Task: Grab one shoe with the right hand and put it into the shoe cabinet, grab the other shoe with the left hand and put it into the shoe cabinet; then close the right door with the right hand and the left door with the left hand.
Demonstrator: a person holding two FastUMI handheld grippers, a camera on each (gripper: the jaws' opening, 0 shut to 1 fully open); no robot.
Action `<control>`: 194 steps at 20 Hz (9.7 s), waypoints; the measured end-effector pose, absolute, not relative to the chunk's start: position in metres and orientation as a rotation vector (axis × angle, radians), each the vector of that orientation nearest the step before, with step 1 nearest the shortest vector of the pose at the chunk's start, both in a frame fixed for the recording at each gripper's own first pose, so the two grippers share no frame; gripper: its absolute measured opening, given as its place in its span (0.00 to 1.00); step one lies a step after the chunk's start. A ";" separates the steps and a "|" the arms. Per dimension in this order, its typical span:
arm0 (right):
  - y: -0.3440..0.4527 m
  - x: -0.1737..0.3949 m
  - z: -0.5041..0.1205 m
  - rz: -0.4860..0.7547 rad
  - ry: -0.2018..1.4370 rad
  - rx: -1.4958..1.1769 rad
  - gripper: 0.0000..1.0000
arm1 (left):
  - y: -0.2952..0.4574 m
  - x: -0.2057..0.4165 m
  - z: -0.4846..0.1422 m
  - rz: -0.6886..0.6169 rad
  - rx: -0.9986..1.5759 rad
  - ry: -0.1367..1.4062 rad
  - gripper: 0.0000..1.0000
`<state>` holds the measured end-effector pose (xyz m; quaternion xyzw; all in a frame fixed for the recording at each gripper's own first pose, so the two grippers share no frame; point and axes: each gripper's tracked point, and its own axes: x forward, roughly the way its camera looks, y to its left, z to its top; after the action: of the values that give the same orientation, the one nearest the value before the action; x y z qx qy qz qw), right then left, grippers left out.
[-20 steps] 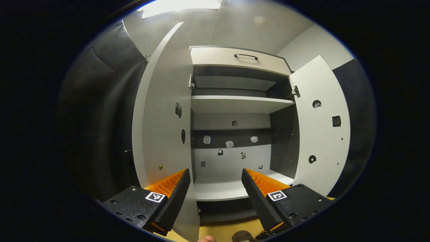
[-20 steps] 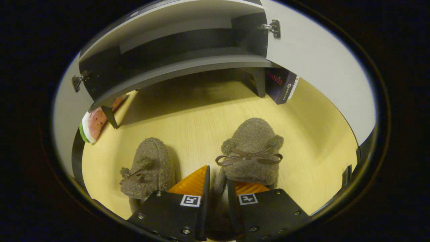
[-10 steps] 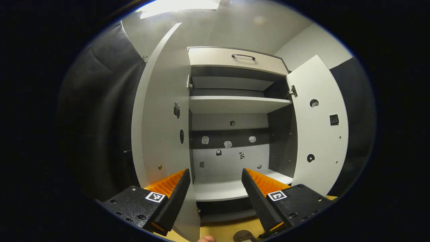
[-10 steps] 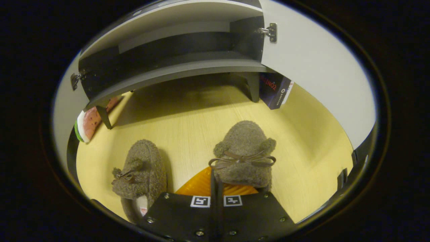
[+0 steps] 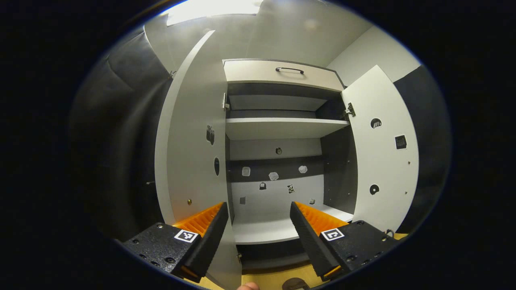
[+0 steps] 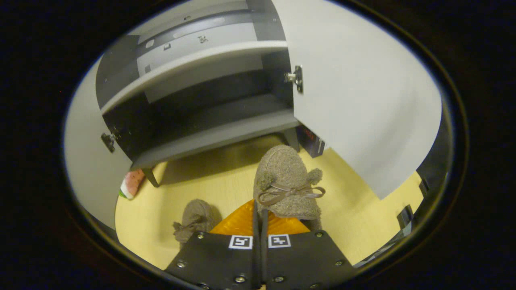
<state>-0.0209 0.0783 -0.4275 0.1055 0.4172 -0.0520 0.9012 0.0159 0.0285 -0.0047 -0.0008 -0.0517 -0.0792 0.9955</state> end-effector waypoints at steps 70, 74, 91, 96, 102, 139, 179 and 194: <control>0.038 0.084 0.101 -0.024 0.057 -0.017 0.85 | -0.059 -0.016 -0.354 -0.468 0.019 0.701 0.98; 0.029 0.076 0.106 -0.052 0.041 -0.001 0.85 | -0.052 -0.050 -0.412 -0.526 0.048 0.829 0.98; 0.031 0.042 0.104 -0.109 -0.019 -0.057 0.87 | -0.071 -0.068 -0.525 -0.480 -0.126 1.082 0.45; 0.039 0.040 0.098 -0.107 -0.016 -0.053 0.86 | -0.061 -0.064 -0.528 -0.386 -0.085 1.113 0.01; 0.036 0.040 0.093 -0.111 -0.007 -0.031 0.87 | -0.063 -0.051 -0.496 -0.432 0.007 1.068 0.01; -0.058 0.007 0.097 -0.235 -0.046 -0.078 0.87 | -0.040 0.312 -0.186 -0.137 -0.125 0.467 0.00; -0.168 0.012 0.028 -0.188 0.083 -0.029 0.94 | -0.009 0.075 0.011 -0.071 -0.138 0.161 0.97; -0.133 0.045 0.001 -0.008 0.149 -0.040 0.95 | 0.070 -0.055 0.065 0.117 -0.143 0.122 0.96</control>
<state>0.0448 -0.1333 0.0011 -0.0199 0.0743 -0.0040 0.9970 -0.0555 0.0697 0.0650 -0.0715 0.0610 0.0582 0.9939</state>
